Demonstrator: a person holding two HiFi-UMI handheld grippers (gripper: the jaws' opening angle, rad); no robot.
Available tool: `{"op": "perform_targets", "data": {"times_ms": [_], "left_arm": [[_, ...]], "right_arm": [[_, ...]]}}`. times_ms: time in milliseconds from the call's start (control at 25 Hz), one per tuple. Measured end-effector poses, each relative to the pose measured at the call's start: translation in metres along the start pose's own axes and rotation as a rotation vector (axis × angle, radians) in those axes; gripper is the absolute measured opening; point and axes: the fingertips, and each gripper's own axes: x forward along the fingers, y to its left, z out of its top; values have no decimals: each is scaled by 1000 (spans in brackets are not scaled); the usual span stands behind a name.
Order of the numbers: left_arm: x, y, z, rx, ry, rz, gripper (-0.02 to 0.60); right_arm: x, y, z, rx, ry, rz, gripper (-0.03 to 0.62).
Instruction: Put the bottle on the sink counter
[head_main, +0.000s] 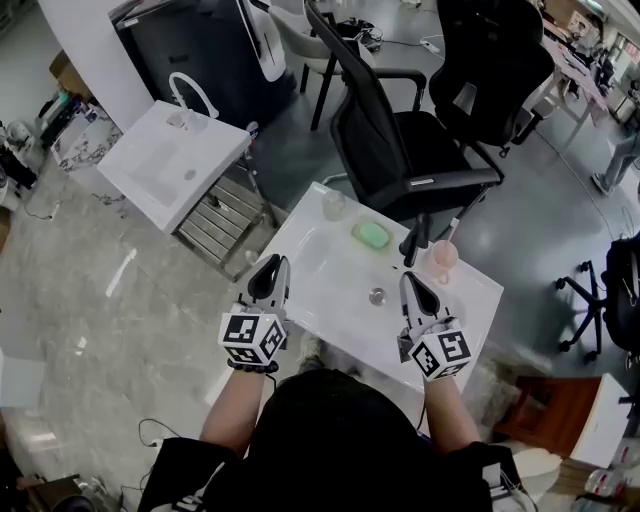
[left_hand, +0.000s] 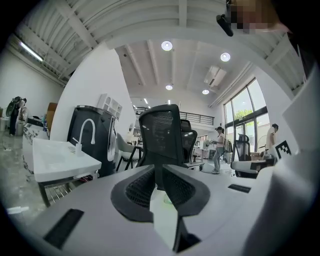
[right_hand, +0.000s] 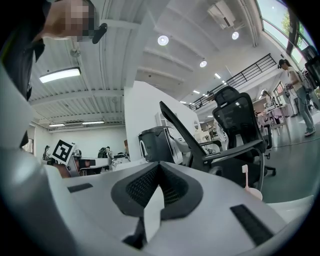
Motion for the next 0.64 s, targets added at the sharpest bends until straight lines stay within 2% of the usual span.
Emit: {"op": "perform_targets", "data": {"times_ms": [240,640], "left_arm": [[-3,-8,2,36,-6,-10,57],[-3,-5,-5,11,16,-18,57]], "right_arm": [[8,5,-2,-2,6,33,29],[24,21,-6,-15,24,94,29]]}}
